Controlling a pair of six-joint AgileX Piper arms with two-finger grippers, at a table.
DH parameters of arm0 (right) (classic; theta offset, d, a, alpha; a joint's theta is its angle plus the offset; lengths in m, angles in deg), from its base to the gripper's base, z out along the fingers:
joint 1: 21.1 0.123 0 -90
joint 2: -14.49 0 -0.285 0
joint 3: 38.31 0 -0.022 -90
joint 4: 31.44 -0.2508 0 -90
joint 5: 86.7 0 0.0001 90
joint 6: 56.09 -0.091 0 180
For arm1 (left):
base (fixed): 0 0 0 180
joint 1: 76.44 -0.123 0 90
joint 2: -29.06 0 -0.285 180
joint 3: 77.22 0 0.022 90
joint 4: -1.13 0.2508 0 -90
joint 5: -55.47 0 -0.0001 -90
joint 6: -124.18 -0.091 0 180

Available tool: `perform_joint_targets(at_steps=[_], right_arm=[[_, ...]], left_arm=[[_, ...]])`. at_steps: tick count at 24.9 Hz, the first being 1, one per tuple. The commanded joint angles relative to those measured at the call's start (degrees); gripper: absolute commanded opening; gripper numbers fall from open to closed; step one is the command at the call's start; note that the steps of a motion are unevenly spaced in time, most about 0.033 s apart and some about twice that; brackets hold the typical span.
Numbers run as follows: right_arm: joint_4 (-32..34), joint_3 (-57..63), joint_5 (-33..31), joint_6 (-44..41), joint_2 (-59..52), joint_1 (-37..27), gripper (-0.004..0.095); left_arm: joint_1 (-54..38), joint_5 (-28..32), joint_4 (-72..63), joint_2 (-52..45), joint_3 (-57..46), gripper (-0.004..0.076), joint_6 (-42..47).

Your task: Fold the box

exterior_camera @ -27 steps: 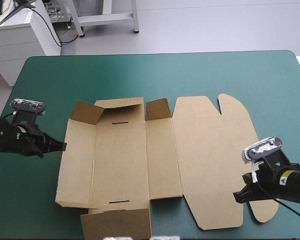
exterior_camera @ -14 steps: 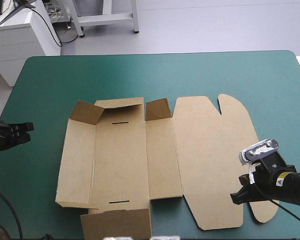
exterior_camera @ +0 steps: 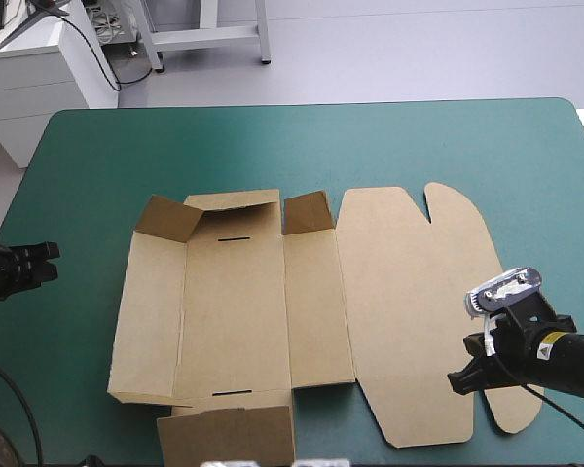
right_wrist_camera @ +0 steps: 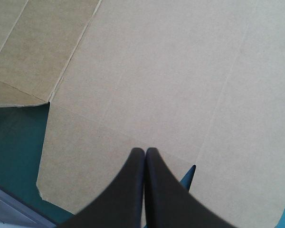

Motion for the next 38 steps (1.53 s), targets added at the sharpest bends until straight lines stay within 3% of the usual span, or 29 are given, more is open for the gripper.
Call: perform_joint_targets(at_steps=[1,3,13,19,38], right_arm=[[-0.7,-1.3,2.7,0.7,-0.1,-0.3,-0.0019],[-0.7,-1.3,2.7,0.7,-0.1,-0.3,-0.0019],[-0.7,-1.3,2.8,1.7,-0.1,-0.3,-0.0019],[-0.7,-1.3,3.2,1.7,-0.1,-0.3,-0.0019],[-0.9,-1.3,3.2,1.7,-0.1,-0.3,-0.0019]], left_arm=[[-0.1,-1.0,-2.2,-1.2,1.3,0.0589,2.0],[-0.1,-2.2,-2.2,-1.2,1.3,0.0734,2.0],[0.0,-4.0,-12.8,4.5,-10.5,0.0728,-3.0],[1.0,-4.0,-12.6,6.9,-17.6,0.0728,-6.1],[18.3,-4.0,-9.9,6.9,-18.6,0.0728,-4.4]])
